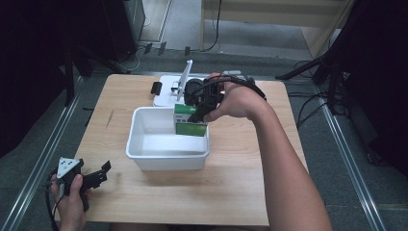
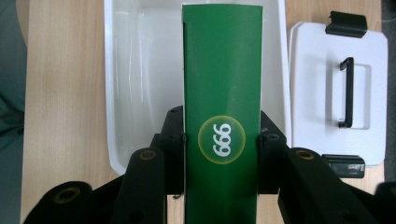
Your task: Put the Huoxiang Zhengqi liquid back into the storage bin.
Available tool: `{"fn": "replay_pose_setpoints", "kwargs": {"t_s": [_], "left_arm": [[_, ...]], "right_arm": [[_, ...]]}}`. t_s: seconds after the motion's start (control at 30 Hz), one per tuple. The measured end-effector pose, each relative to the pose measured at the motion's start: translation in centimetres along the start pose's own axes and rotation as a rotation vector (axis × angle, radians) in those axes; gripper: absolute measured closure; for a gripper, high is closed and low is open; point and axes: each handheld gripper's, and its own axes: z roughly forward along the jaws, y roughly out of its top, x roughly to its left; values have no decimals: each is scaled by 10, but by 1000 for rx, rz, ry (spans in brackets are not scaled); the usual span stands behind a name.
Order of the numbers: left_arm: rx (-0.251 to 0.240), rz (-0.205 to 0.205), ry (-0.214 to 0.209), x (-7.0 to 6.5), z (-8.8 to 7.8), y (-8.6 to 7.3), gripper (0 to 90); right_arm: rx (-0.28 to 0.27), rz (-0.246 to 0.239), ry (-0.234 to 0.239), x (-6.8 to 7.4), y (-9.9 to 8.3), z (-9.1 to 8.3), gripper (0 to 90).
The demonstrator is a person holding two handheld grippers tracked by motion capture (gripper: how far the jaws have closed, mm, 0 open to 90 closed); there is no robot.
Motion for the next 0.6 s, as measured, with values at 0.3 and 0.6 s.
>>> {"fn": "replay_pose_setpoints", "kwargs": {"t_s": [0.3, 0.6], "left_arm": [[-2, -1, 2, 0, 0, 0, 0], [-6, -8, 0, 0, 0, 0, 0]], "right_arm": [[23, -20, 19, -2, -1, 21, 644], [48, -24, 33, -1, -4, 43, 644]]}}
